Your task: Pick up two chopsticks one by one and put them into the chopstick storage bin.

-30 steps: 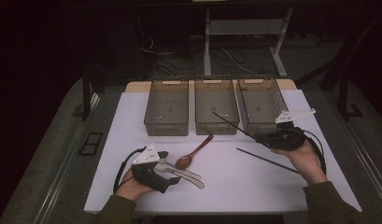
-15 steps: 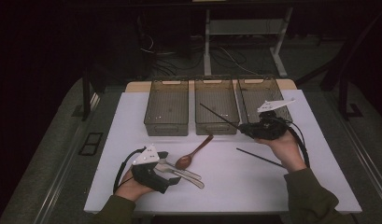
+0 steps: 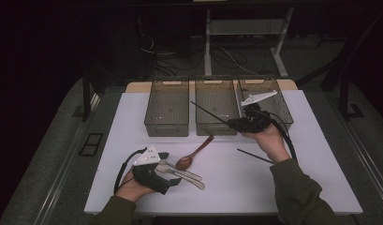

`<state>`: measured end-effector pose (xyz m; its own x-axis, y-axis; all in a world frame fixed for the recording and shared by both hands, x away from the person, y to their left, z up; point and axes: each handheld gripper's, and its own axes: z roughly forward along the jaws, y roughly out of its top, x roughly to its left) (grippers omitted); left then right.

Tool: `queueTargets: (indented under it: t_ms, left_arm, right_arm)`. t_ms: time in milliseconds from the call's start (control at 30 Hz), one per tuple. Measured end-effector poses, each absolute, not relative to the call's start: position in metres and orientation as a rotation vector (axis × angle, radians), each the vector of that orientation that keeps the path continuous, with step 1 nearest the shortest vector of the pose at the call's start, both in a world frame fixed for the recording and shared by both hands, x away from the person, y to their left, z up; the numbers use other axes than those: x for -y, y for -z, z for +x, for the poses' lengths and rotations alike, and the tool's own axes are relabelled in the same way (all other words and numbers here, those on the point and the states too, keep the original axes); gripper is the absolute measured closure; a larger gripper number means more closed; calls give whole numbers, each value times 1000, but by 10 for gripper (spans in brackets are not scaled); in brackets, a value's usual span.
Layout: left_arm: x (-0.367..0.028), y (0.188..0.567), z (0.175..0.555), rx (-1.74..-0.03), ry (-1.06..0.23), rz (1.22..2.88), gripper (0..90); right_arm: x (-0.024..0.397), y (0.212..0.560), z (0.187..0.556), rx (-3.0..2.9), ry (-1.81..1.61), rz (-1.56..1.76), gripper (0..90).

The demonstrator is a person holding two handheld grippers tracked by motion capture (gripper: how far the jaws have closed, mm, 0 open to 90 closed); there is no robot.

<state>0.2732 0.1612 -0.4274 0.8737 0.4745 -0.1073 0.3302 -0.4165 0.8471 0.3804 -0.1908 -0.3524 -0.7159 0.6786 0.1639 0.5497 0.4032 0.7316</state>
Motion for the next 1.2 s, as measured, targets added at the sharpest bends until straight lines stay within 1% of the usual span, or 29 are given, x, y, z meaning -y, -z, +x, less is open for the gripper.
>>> queueTargets:
  t_ms: [333, 767, 1200]
  left_arm:
    - [-160, 428, 273, -576, -183, 2051, 0]
    - [-158, 427, 273, -573, -179, 2041, 0]
    - [-157, 428, 273, -572, -176, 2047, 0]
  right_arm:
    - [164, 344, 396, -2500, -1188, 1113, 859]
    - [128, 343, 416, -2531, -1136, 1122, 859]
    - [76, 349, 446, -2565, -1102, 1142, 858]
